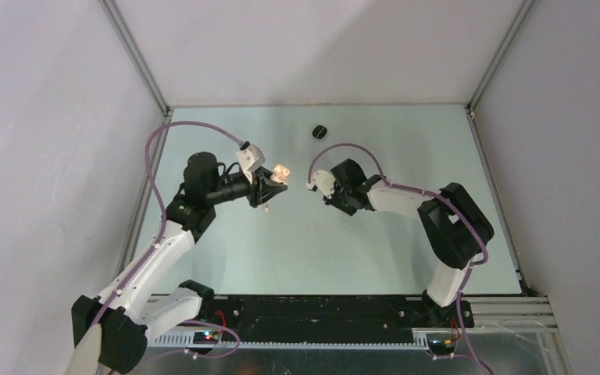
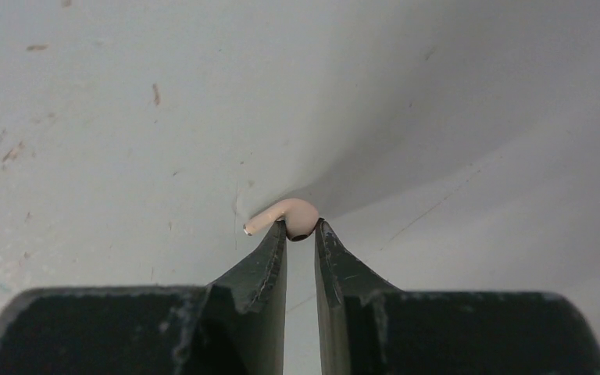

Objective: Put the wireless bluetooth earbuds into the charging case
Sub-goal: Adjust the earbud at the center of the board.

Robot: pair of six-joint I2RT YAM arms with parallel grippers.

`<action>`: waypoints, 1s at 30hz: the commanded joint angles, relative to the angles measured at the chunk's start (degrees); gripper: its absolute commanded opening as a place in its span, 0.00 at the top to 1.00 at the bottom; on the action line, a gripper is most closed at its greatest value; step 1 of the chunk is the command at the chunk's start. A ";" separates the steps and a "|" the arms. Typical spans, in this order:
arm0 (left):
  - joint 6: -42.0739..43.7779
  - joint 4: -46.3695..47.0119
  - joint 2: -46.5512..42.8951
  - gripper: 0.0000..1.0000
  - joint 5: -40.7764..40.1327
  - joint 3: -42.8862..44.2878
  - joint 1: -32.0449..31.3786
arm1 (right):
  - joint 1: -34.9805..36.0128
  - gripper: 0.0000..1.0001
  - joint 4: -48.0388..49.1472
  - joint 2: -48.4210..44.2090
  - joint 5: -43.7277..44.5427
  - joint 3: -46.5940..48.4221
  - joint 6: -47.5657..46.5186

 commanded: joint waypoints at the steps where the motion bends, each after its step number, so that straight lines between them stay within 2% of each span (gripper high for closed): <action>1: -0.44 2.88 -2.25 1.00 -0.94 -0.65 -0.21 | -0.27 0.91 -1.49 2.89 1.39 1.69 4.75; 5: -0.59 3.06 -2.44 1.00 -0.90 -0.63 -0.21 | -0.30 0.87 -2.84 2.89 1.22 2.10 5.65; 7: -0.62 2.93 -2.47 1.00 -0.77 -0.45 -0.22 | -0.32 0.81 -3.57 2.84 0.84 2.09 5.84; 13: -0.14 2.30 -3.20 1.00 -1.02 -0.46 -0.21 | -0.19 0.56 -5.22 2.73 -0.02 2.08 6.71; 14: 0.08 2.25 -3.41 1.00 -1.04 -0.46 -0.21 | -0.03 0.49 -5.34 2.66 0.09 2.10 6.85; 17: 0.50 2.22 -3.83 1.00 -1.09 -0.19 -0.24 | 0.80 0.39 -5.38 2.63 0.82 2.12 7.12; 26: 0.62 0.75 -3.84 1.00 -1.11 -0.02 -0.25 | 3.76 0.35 -1.74 3.41 7.15 2.48 6.49; 30: 0.68 0.91 -3.74 1.00 -1.33 -0.10 -0.22 | 4.71 0.32 -3.24 0.97 7.72 4.40 5.54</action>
